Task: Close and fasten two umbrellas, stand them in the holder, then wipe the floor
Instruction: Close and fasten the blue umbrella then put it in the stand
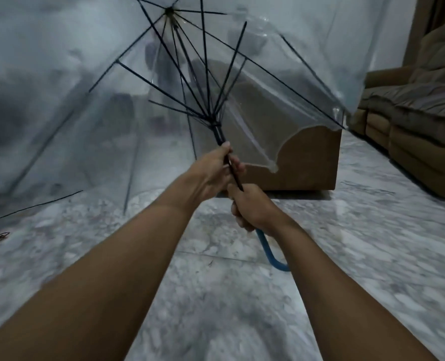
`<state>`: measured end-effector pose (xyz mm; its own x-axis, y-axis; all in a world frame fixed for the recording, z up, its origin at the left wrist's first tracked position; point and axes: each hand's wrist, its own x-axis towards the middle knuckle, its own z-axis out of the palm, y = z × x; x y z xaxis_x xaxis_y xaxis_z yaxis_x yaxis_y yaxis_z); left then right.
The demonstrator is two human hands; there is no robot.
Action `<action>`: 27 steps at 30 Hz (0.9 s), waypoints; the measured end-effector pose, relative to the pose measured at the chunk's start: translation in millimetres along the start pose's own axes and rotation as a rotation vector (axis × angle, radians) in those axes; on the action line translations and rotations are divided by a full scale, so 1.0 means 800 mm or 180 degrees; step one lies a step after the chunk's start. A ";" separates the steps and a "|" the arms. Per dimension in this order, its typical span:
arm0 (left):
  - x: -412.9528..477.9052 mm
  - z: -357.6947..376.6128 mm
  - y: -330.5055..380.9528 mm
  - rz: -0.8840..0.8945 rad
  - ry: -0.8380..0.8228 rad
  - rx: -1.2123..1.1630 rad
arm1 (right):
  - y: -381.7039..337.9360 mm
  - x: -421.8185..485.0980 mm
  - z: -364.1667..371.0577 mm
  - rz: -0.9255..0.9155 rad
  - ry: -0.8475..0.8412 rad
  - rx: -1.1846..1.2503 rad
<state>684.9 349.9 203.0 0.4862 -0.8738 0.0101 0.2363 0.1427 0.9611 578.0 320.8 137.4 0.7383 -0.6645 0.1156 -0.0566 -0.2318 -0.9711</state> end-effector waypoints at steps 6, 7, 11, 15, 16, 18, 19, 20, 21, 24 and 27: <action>0.013 0.017 -0.009 -0.0171 -0.0147 -0.0034 | 0.015 0.000 -0.004 0.0089 0.0328 0.0271; 0.018 0.017 -0.007 -0.0149 -0.0116 -0.0060 | 0.014 0.001 -0.003 0.0037 0.0388 0.0252; 0.039 0.012 0.006 -0.0033 0.0015 -0.0114 | 0.032 -0.007 -0.004 -0.0170 0.0141 0.0123; 0.050 0.004 0.014 -0.0029 0.0055 -0.0079 | 0.040 -0.011 0.001 -0.0087 0.0251 -0.0120; 0.052 0.002 0.016 -0.0008 0.0066 -0.0068 | 0.038 -0.010 0.003 -0.0053 0.0392 -0.0407; 0.053 -0.001 0.020 0.0039 0.0101 -0.0047 | 0.034 -0.013 0.009 0.0050 0.0516 -0.0877; 0.052 -0.002 0.022 0.0058 0.0128 -0.0050 | 0.033 -0.015 0.012 0.0041 0.0539 -0.0995; 0.051 -0.003 0.024 0.0073 0.0155 -0.0072 | 0.032 -0.016 0.015 0.0008 0.0579 -0.1096; 0.048 -0.005 0.026 0.0091 0.0179 -0.0102 | 0.030 -0.019 0.018 -0.0053 0.0646 -0.1181; 0.039 -0.010 0.023 0.0111 0.0269 -0.0120 | 0.030 -0.026 0.018 -0.0185 0.0808 -0.1201; 0.029 -0.017 0.015 0.0105 0.0261 -0.0006 | 0.033 -0.033 0.012 -0.0232 0.0760 -0.1172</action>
<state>710.6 337.9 210.8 0.5611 -0.8275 0.0190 0.2205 0.1716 0.9602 563.4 338.8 106.7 0.5756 -0.7726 0.2680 -0.2776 -0.4929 -0.8246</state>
